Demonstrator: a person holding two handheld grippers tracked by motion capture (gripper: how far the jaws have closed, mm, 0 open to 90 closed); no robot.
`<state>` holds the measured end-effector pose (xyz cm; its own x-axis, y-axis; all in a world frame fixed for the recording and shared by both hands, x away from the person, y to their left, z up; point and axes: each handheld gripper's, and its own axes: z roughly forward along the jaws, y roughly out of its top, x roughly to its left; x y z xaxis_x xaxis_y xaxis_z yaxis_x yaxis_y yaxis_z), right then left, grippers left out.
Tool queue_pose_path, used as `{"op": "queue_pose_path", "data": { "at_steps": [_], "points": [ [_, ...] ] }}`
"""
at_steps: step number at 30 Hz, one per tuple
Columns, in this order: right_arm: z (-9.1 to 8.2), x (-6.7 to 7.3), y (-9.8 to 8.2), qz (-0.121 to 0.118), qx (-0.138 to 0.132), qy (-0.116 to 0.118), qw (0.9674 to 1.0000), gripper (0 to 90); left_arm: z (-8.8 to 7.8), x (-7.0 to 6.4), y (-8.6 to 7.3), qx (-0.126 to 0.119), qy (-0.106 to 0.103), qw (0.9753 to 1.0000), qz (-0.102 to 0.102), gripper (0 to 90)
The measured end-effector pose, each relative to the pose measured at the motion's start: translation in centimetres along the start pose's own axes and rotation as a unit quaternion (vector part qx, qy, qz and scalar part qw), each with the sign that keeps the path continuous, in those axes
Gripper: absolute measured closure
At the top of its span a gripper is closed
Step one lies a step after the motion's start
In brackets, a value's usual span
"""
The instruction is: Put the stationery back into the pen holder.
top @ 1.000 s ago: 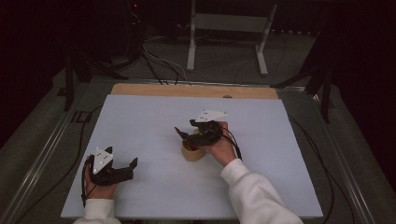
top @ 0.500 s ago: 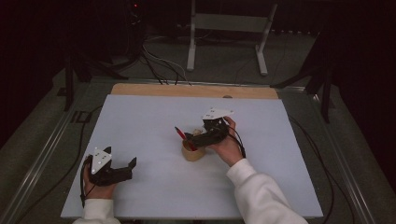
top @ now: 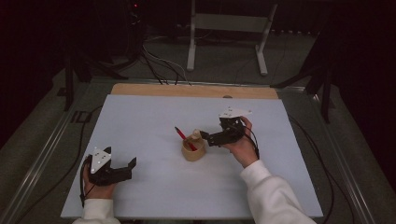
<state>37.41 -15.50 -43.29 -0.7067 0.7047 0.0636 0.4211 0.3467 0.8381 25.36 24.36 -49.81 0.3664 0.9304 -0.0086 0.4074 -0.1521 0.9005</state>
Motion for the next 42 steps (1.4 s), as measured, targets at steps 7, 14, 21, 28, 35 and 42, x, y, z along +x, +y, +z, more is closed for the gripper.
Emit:
{"op": "queue_pose_path", "data": {
  "at_steps": [7,14,21,28,35,42],
  "points": [
    [-1.6,-1.0,-0.7,0.013,-0.008,-0.02,0.9997,0.0,-0.2,0.2,0.1,-0.001,0.002,1.0,-0.005,0.3],
    [-3.2,-1.8,-1.5,0.033,-0.016,-0.035,0.9987,0.0,-0.5,0.5,0.2,-0.008,0.004,0.9999,-0.012,0.3],
    [-5.1,-2.0,-2.7,0.037,-0.023,-0.058,0.9973,0.0,-0.8,0.9,0.4,-0.011,0.003,0.9998,-0.015,0.3],
    [-6.3,-1.4,-5.4,0.023,-0.014,-0.097,0.995,0.0,-1.1,1.1,0.5,-0.015,0.003,0.9998,-0.015,0.3],
    [-7.2,-1.2,-8.2,0.038,-0.03,-0.106,0.9932,0.0,-1.3,1.3,0.6,-0.017,-0.001,0.9997,-0.014,0.3],
    [-8.3,-1.6,-10.6,0.041,-0.047,-0.105,0.9925,0.0,-1.5,1.4,0.6,-0.021,-0.006,0.9997,-0.013,0.3]
  ]
}}
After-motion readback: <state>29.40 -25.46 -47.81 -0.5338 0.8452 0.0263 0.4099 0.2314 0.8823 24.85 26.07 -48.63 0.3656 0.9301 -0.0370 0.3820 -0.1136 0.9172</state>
